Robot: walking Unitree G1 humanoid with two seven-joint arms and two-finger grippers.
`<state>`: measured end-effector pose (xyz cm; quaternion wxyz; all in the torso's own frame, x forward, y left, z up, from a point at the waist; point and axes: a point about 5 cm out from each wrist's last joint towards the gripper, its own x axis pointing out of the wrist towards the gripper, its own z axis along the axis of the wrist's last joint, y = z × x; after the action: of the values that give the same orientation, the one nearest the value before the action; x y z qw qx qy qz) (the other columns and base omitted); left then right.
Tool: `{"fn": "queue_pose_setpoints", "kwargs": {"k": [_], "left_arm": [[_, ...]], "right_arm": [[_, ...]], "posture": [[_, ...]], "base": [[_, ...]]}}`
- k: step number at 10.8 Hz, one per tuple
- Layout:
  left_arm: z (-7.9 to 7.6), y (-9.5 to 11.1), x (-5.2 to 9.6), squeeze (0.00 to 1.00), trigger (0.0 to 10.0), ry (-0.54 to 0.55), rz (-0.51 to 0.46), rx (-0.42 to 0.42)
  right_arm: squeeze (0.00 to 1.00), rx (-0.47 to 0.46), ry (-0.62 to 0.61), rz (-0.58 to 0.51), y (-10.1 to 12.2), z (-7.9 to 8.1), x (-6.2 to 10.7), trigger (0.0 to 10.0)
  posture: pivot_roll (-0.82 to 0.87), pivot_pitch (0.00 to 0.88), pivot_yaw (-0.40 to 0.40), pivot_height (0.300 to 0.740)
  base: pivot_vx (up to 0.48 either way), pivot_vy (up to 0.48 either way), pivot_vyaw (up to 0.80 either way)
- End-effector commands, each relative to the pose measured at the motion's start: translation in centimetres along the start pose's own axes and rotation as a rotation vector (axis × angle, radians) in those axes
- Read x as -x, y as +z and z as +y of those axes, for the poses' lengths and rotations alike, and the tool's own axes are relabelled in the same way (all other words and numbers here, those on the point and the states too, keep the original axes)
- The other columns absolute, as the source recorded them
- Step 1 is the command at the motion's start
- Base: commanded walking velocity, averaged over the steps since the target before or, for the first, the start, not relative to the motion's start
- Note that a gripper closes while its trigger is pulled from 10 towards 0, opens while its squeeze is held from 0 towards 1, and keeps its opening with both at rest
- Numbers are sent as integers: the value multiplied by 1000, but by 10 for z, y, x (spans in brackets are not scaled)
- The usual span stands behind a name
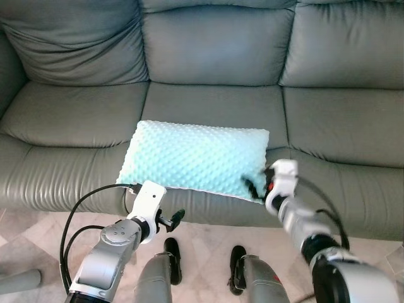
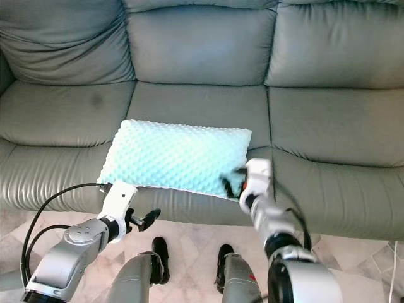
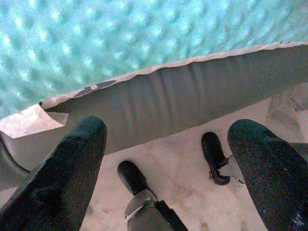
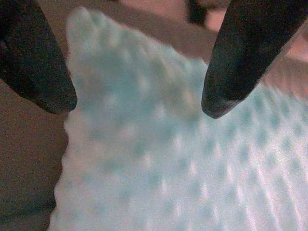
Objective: Move the pillow to the sofa
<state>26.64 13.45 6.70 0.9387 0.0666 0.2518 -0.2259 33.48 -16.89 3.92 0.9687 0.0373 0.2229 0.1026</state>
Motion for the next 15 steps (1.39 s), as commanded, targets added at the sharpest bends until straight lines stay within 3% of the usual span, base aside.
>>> {"fn": "queue_pose_setpoints", "kwargs": {"k": [1, 3, 7, 8, 12, 13, 14, 15], "left_arm": [[0, -10, 1, 0, 10000, 10, 30, -4], [1, -10, 0, 0, 10000, 18, 31, -11], [0, -12, 2, 0, 10000, 24, 36, -15], [0, -13, 3, 0, 10000, 25, 40, -19], [1, -14, 6, 0, 10000, 32, 48, -32], [1, -14, 6, 0, 10000, 31, 49, -36], [2, -14, 7, 0, 10000, 32, 50, -39], [2, -14, 6, 0, 10000, 30, 50, -40]], "right_arm": [[0, 3, -13, 68, -21, 1, 4, 10000], [0, 88, -64, 99, -26, 0, 5, 10000], [0, 83, -194, 19, -12, -12, 5, 10000], [0, 80, -201, 20, -12, -12, 5, 0], [0, 20, -155, -2, -10, -5, 3, 0], [0, 16, -142, -20, -8, -3, 2, 3529], [0, -19, -117, -73, 2, 1, -1, 10000], [0, 3, -110, -69, 3, 3, -2, 10000]], "posture": [[35, 391, 74, 740], [41, 388, 75, 740], [60, 394, 79, 740], [72, 399, 84, 740], [91, 403, 90, 740], [94, 401, 91, 740], [96, 399, 93, 740], [97, 397, 94, 740]], "base": [[0, 0, 0], [0, 0, 0], [0, 0, 0], [0, 0, 0], [0, 0, 0], [0, 0, 0], [0, 0, 0], [0, 0, 0]]}}
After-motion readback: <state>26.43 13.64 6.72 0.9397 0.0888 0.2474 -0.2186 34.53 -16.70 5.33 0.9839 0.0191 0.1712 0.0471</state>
